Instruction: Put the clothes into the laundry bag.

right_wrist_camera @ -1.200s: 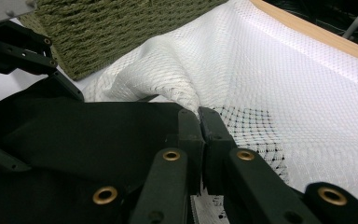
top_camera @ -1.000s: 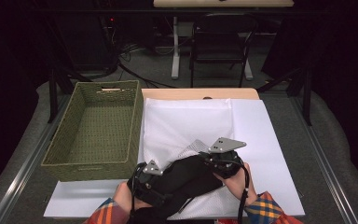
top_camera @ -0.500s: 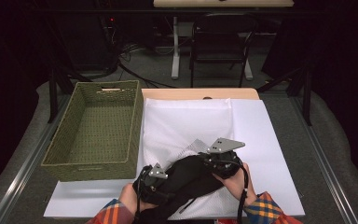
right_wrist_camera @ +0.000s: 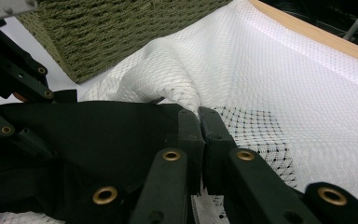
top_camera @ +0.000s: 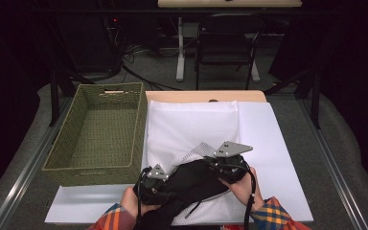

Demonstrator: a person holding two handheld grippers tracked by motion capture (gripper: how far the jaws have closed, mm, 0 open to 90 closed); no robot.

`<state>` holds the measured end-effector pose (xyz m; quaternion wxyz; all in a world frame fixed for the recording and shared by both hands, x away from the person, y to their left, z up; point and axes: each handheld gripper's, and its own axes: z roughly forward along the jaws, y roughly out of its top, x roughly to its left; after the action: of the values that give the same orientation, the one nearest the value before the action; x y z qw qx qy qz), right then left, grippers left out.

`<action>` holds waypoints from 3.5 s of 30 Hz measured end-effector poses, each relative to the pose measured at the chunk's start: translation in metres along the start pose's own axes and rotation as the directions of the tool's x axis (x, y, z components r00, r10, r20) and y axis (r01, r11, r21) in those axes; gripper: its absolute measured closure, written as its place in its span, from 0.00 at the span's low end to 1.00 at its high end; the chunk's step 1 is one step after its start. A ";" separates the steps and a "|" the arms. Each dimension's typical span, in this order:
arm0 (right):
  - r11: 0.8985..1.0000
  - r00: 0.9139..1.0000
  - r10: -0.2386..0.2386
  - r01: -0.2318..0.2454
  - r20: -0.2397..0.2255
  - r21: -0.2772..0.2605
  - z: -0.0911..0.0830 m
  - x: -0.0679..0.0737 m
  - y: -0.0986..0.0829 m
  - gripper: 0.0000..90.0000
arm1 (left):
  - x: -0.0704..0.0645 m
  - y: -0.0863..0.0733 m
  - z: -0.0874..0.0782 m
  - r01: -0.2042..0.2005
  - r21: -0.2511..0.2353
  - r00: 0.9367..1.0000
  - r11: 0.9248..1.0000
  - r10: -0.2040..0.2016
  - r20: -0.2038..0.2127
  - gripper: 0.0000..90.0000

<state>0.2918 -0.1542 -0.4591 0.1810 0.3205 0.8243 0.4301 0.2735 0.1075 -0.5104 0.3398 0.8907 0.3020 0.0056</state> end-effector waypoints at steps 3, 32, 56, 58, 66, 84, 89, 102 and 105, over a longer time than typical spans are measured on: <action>1.000 1.000 -0.001 0.001 -0.002 -0.008 -0.001 0.001 0.001 0.98 | 0.001 0.003 -0.004 0.009 -0.015 1.000 1.000 -0.009 -0.001 0.76; 1.000 1.000 -0.003 0.004 -0.022 0.017 0.002 0.001 0.000 0.98 | 0.010 0.027 0.015 0.035 -0.005 0.998 0.999 -0.036 -0.052 0.59; 1.000 1.000 0.004 -0.003 -0.022 0.026 0.002 -0.002 -0.003 0.98 | -0.009 0.008 0.008 -0.026 0.116 0.996 0.993 0.036 -0.085 0.00; 1.000 1.000 0.004 -0.004 -0.021 0.028 0.002 -0.002 -0.003 0.98 | -0.007 0.007 0.012 -0.022 0.131 0.995 0.991 0.034 -0.090 0.00; 1.000 1.000 0.002 -0.002 -0.021 0.031 0.003 0.000 -0.003 0.98 | -0.009 0.004 0.022 -0.036 0.122 0.992 0.992 0.050 -0.118 0.20; 1.000 1.000 0.010 -0.009 -0.020 0.021 0.001 -0.002 -0.002 0.98 | -0.012 0.002 0.019 -0.047 0.021 0.996 0.999 0.049 -0.077 0.83; 1.000 1.000 0.006 -0.006 -0.017 0.015 0.000 -0.003 -0.001 0.98 | -0.012 0.005 0.016 -0.043 0.000 0.997 0.999 0.043 -0.070 0.85; 1.000 1.000 0.008 -0.008 -0.028 0.009 0.000 0.000 0.001 0.98 | -0.008 0.018 0.015 -0.020 -0.059 0.998 0.998 0.017 -0.058 0.85; 1.000 1.000 0.007 -0.007 -0.028 0.010 0.000 0.000 0.001 0.98 | -0.006 0.023 0.017 -0.016 -0.075 0.998 0.997 0.012 -0.054 0.85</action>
<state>0.2923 -0.1537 -0.4586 0.1664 0.3184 0.8276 0.4312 0.2841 0.0807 -0.5082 0.3647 0.8788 0.3045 0.0433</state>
